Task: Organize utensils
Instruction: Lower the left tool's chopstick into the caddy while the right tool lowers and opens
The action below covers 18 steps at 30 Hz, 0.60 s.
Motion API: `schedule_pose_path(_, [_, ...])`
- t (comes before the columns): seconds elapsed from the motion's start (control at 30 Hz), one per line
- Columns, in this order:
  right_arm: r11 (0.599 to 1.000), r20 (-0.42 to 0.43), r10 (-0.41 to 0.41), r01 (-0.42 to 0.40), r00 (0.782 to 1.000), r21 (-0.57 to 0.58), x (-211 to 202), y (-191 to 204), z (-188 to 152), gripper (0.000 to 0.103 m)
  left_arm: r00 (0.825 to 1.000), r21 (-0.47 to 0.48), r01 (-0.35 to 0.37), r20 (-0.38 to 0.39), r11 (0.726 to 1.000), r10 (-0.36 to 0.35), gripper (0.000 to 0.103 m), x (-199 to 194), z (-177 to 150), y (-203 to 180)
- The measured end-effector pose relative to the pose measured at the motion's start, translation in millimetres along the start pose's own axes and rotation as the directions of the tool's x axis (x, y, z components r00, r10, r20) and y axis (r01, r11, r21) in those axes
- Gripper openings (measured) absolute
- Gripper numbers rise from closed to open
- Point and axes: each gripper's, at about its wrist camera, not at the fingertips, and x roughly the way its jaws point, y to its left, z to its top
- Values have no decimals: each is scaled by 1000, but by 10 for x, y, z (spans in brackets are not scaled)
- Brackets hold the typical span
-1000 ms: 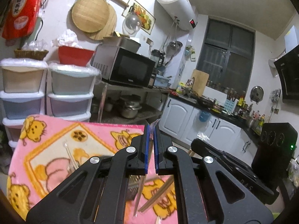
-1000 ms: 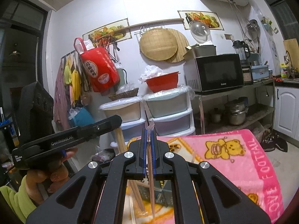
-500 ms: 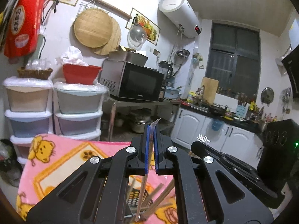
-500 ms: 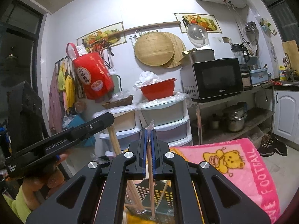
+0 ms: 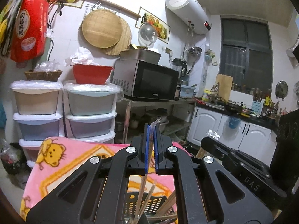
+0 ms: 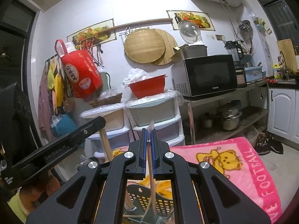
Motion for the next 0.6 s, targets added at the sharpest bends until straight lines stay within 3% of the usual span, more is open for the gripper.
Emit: schedule_pose_path(0.6, [999,-47,-43,44,998,7,259,-161,-354,5,995,-14,1,-100,1000,-2,2,321,-421,109])
